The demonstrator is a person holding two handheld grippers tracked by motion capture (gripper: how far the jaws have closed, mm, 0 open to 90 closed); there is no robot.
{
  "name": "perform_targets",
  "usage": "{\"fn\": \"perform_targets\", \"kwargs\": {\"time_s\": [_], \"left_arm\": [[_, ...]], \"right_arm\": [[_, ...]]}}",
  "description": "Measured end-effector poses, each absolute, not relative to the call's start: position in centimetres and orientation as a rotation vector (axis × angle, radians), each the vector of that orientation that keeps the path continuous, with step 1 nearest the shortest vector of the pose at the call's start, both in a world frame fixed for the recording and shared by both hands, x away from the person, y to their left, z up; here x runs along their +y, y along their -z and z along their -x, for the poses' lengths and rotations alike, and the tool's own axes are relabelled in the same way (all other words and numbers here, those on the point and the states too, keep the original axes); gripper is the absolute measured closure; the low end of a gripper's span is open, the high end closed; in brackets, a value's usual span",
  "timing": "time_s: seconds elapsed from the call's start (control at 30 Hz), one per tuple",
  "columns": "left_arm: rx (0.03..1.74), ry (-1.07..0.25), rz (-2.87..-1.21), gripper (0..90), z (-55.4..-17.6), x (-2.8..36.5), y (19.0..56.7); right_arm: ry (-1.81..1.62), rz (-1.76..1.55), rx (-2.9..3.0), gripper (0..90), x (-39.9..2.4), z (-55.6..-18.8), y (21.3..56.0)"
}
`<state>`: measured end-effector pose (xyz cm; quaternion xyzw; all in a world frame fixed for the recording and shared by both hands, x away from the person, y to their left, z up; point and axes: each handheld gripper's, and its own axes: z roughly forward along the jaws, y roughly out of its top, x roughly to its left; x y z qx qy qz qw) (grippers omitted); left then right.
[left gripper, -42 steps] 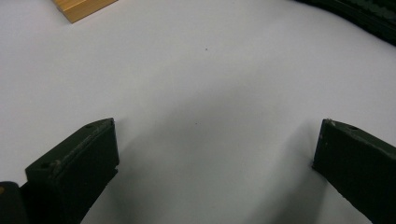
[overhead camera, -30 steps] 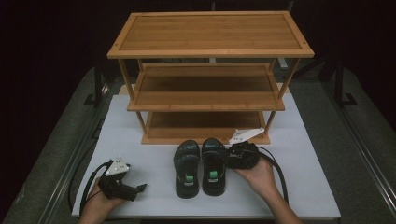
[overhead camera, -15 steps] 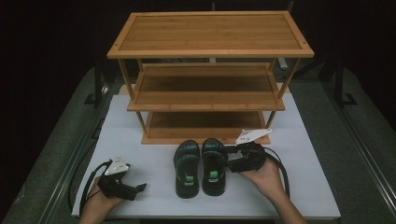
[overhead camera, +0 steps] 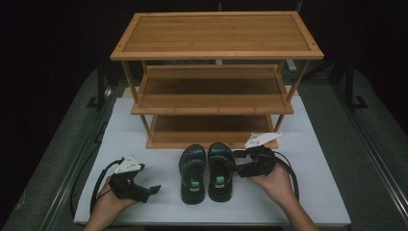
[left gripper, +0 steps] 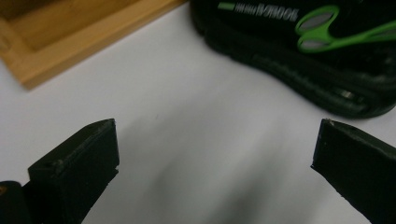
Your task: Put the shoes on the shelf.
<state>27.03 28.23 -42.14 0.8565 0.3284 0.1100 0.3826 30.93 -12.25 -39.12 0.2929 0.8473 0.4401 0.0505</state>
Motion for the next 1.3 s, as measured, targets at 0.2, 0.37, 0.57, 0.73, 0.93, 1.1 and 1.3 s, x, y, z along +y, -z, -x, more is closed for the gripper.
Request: {"fn": "perform_targets", "kwargs": {"time_s": [0.2,0.37,0.57,0.73,0.93,1.1,1.3], "left_arm": [[0.772,-0.262,-2.178,9.1,-27.6,26.9,40.7],[0.713,-0.251,-2.178,14.4,-28.3,25.4,39.3],[0.646,-0.232,-2.178,14.5,-29.2,23.4,38.3],[0.602,-0.214,-2.189,15.6,-29.9,21.8,38.0],[0.563,-0.182,-2.207,25.0,-30.7,20.1,38.2],[0.543,-0.135,-2.220,36.4,-31.0,19.3,38.9],[0.543,-0.108,-2.228,46.4,-31.2,19.0,39.8]], "right_arm": [[-1.344,-0.889,2.578,42.3,-12.3,-30.9,39.0],[-1.344,-0.883,2.582,42.9,-12.2,-30.9,39.1],[-1.346,-0.887,2.590,43.8,-12.1,-30.9,39.2],[-1.364,-0.879,2.601,47.9,-11.9,-31.0,39.3],[-1.381,-0.875,2.605,49.3,-11.6,-31.2,39.5],[-1.382,-0.871,2.626,50.5,-11.1,-31.4,39.8],[-1.365,-0.877,2.645,53.6,-10.6,-31.6,40.3]]}}
